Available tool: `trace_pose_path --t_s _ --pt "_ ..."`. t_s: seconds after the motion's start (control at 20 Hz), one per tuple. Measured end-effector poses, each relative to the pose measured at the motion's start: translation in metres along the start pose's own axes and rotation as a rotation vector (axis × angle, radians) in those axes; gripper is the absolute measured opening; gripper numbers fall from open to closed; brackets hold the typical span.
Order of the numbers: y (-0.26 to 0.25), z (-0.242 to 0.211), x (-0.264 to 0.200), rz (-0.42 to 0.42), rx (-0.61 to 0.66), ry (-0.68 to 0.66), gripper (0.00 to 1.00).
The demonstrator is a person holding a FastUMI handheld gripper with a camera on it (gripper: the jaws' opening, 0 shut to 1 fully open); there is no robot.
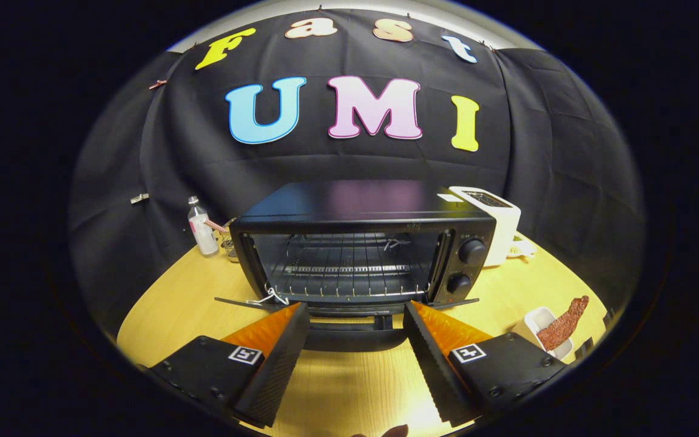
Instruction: Open the toaster oven, put the food inside, and close the toaster oven door.
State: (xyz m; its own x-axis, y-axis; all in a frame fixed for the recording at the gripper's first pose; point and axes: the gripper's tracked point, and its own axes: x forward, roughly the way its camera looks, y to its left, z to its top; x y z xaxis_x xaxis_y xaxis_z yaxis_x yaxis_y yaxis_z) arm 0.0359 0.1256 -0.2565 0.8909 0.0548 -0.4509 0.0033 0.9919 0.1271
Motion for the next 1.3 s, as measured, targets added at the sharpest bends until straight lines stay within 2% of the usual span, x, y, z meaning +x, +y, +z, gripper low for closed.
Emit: trace_pose_path --t_s 0.4,0.7,0.9,1.05,1.3 --pt "0.003 -0.075 -0.009 0.021 -0.023 0.204 0.97" --pt "0.012 -0.083 -0.022 0.076 -0.076 0.222 0.97" --pt "0.018 -0.064 -0.036 0.125 -0.075 0.196 0.97" --pt "0.017 -0.031 -0.056 0.185 -0.085 0.126 0.97" --pt "-0.025 0.026 -0.088 0.224 -0.071 0.048 0.96"
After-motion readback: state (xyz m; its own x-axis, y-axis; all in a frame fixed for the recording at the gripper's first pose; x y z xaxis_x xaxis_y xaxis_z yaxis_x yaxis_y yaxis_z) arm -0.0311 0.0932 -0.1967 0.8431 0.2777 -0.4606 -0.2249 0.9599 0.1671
